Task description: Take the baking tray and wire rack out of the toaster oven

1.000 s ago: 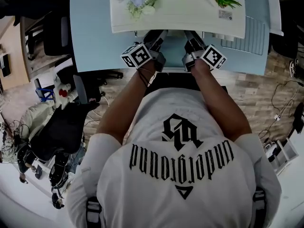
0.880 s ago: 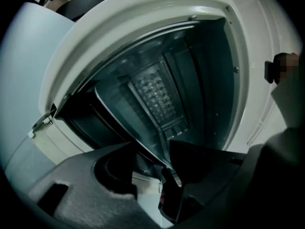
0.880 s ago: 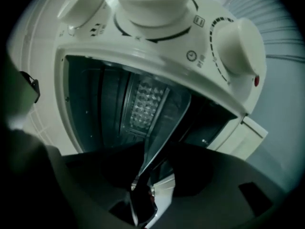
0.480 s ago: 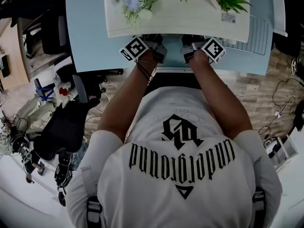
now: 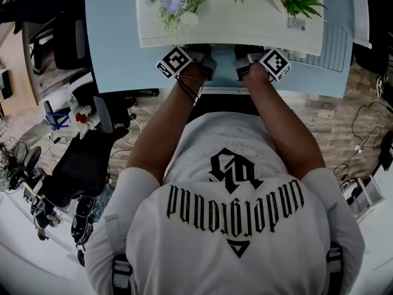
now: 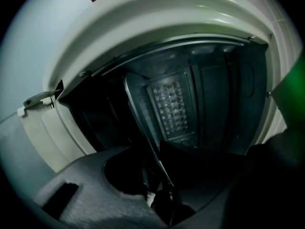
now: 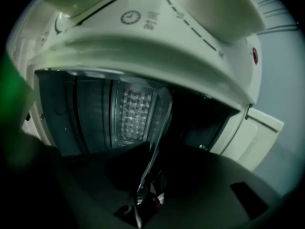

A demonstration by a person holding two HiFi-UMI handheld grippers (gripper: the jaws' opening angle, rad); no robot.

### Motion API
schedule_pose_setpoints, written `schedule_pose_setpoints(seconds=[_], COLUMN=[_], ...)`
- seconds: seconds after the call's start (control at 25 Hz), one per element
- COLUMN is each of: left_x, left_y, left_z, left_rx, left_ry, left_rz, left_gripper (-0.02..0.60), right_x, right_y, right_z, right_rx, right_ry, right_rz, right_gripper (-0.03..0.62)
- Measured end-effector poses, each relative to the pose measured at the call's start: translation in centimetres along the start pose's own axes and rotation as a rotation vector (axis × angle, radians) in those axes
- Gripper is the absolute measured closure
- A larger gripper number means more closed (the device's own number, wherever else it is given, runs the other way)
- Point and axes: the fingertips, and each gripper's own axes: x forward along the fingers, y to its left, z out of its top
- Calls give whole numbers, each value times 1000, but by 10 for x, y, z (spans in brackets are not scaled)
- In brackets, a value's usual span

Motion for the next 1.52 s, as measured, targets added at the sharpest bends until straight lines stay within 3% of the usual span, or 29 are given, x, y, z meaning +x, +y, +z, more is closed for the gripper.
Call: schedule_pose_setpoints(seconds=[0.12,1.52], left_x=[-2,-118], left_y=[1,4], left_z=[-1,-79], left_rx=[-5,15], left_ry=[-2,170], left_rz=[5,9], left_gripper=[491,491], right_x=[-1,-118], right_y=[2,-6], right_z=[-3,-75], right_rx=[34,17], right_ry=[-5,-42], right_rz=[16,-11], right_gripper=[511,514])
